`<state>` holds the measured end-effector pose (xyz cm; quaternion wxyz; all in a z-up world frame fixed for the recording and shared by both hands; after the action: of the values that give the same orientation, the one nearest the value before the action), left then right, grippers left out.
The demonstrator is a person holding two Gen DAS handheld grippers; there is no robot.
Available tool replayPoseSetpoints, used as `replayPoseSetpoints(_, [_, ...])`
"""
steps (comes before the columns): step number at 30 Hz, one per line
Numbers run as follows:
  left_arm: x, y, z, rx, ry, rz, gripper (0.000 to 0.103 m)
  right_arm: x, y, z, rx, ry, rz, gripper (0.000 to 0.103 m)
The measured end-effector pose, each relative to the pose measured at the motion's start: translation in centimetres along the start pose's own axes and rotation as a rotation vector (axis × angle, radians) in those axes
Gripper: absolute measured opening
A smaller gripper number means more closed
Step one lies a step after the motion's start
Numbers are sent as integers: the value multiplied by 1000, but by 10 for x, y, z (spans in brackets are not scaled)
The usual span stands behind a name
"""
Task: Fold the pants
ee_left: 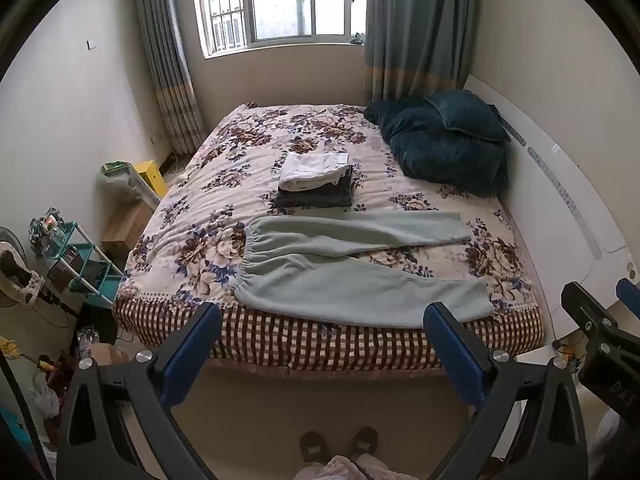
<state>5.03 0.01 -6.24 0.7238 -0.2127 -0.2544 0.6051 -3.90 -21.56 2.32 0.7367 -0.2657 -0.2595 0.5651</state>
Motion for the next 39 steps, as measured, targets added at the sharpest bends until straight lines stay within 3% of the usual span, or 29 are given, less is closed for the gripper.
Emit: replayPoseSetpoints(39, [8, -1, 8, -13, -18, -8, 103, 0, 17, 7, 38, 2, 0, 103])
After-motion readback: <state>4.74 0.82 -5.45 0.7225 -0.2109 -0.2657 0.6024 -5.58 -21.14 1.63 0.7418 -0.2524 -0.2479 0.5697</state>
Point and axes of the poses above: each gripper's, at about its wrist camera, not at the fingertips, and z roughly against the way its jaws point, x to its left, y to its underside, the point moved 8 cm from there along -z, roughly the way its jaws point, and after that the axes turned 10 degrees about -z, right-handed, at the moved point
